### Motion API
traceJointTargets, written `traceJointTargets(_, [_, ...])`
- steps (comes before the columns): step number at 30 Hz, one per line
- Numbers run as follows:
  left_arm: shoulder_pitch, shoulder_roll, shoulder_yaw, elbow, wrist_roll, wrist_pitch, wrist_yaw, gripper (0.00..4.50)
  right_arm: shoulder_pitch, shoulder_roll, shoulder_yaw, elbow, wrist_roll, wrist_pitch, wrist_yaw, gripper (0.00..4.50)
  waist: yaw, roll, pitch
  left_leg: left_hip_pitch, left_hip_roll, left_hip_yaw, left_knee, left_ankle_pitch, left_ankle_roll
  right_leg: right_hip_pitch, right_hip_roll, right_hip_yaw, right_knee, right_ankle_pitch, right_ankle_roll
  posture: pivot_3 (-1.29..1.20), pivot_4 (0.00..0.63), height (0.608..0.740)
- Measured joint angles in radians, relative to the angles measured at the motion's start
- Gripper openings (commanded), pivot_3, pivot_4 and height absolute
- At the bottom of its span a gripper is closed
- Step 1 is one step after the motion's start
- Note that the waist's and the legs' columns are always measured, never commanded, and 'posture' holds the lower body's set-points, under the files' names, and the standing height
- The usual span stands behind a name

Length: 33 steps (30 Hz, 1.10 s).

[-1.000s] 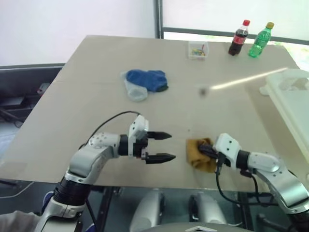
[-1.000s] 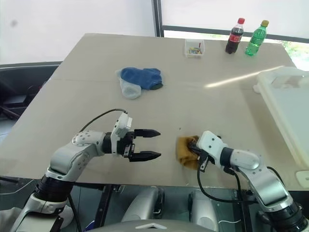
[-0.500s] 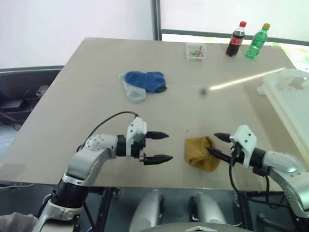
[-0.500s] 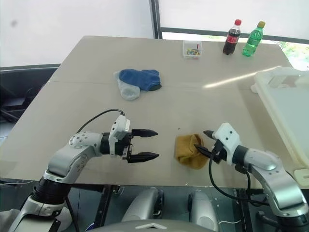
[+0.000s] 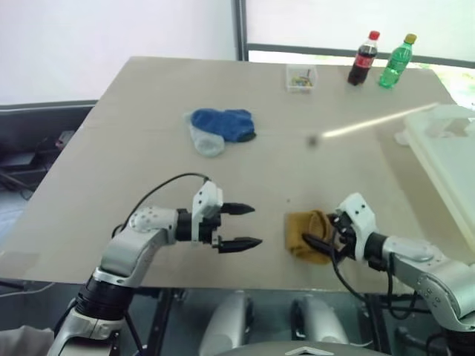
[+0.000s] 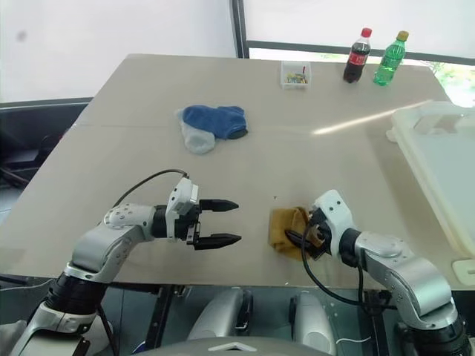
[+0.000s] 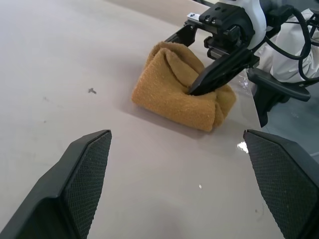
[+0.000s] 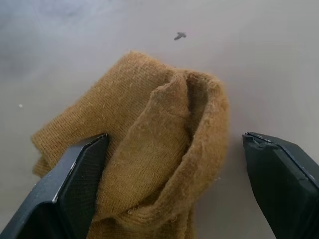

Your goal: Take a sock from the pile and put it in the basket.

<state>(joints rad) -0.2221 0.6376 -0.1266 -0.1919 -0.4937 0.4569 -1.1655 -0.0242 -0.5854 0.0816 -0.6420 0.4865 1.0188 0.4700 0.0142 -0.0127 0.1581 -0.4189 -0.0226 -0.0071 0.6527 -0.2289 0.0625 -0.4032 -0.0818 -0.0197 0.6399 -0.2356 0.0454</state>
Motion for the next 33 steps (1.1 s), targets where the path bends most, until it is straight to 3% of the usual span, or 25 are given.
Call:
traceJointTargets(1, [0.003,0.0,0.0,0.0,0.0,-0.004,0.001,4.5,-0.003,-0.019,0.02,-0.003,-0.015,-0.003,-0.001,4.4,0.0,0.0,0.0,0.0,0.0,0.0,0.0,0.0,0.0,0.0,0.0,0.0,0.0,0.0,0.0,0.0,0.15,0.729])
traceJointTargets(4, [0.032,0.0,0.001,-0.016,0.0,-0.036,-0.008,4.5,-0.004,-0.055,0.057,-0.008,-0.044,-0.026,0.003,3.7,0.001,-0.001,-0.002,0.001,0.0,0.0,-0.001,0.0,0.0,0.001,0.0,0.0,-0.001,0.0,0.0,0.0,0.15,0.729])
traceJointTargets(10, [0.052,-0.003,0.004,-0.032,0.001,-0.1,-0.006,4.5,0.0,-0.084,0.128,-0.007,-0.067,-0.089,0.029,0.97,0.001,-0.006,-0.008,0.003,0.0,0.0,-0.001,0.0,0.0,0.005,0.0,0.0,-0.003,0.0,0.0,0.0,0.15,0.729])
traceJointTargets(12, [0.052,-0.004,0.006,-0.032,0.002,-0.112,0.003,4.5,0.004,-0.085,0.127,-0.007,-0.07,-0.097,0.029,0.19,0.001,-0.006,-0.01,0.003,0.0,0.0,-0.001,-0.002,-0.003,0.005,-0.001,-0.001,-0.004,0.0,0.0,0.0,0.15,0.729])
traceJointTargets(13, [0.052,-0.005,0.006,-0.032,0.003,-0.119,0.009,4.5,0.009,-0.085,0.122,-0.006,-0.071,-0.103,0.03,0.02,0.001,-0.007,-0.01,0.004,0.0,0.0,-0.001,-0.002,-0.003,0.005,-0.001,-0.001,-0.004,0.0,0.0,0.0,0.15,0.729])
traceJointTargets(18, [0.04,-0.02,0.006,-0.031,0.005,-0.131,0.03,4.5,0.036,-0.031,0.033,0.027,-0.01,-0.116,0.049,0.01,0.003,-0.006,-0.009,0.003,0.0,-0.001,-0.001,-0.002,-0.002,0.005,-0.001,-0.001,-0.005,0.0,0.0,0.0,0.15,0.729])
traceJointTargets(22, [0.004,-0.056,0.007,-0.029,0.004,-0.136,0.063,4.5,0.008,0.073,-0.193,0.099,0.143,-0.103,0.03,0.01,0.001,-0.001,-0.005,0.002,0.0,-0.001,0.0,0.0,0.0,0.005,0.0,-0.001,-0.005,0.0,0.001,0.0,0.15,0.729])
traceJointTargets(24, [-0.03,-0.087,0.007,-0.019,0.002,-0.136,0.083,4.5,-0.093,0.113,-0.349,0.145,0.241,-0.105,-0.01,0.01,0.0,0.003,-0.002,0.001,0.0,0.0,0.0,0.0,0.001,0.005,0.0,-0.001,-0.004,0.001,0.001,0.0,0.15,0.729])
traceJointTargets(28, [-0.079,-0.134,0.011,-0.012,-0.003,-0.138,0.106,4.5,-0.291,0.072,-0.553,0.27,0.339,-0.105,-0.091,0.01,0.002,0.004,0.0,0.001,0.0,-0.001,-0.002,0.0,0.001,0.004,0.002,-0.002,-0.004,0.002,0.003,0.0,0.15,0.729])
traceJointTargets(33, [-0.152,-0.197,0.013,-0.019,-0.023,-0.136,0.146,4.5,-0.474,-0.035,-0.643,0.509,0.308,-0.108,-0.202,0.01,0.001,0.006,0.002,-0.001,-0.002,0.002,-0.002,-0.001,0.002,0.003,0.002,-0.001,-0.004,0.003,0.004,0.0,0.15,0.729])
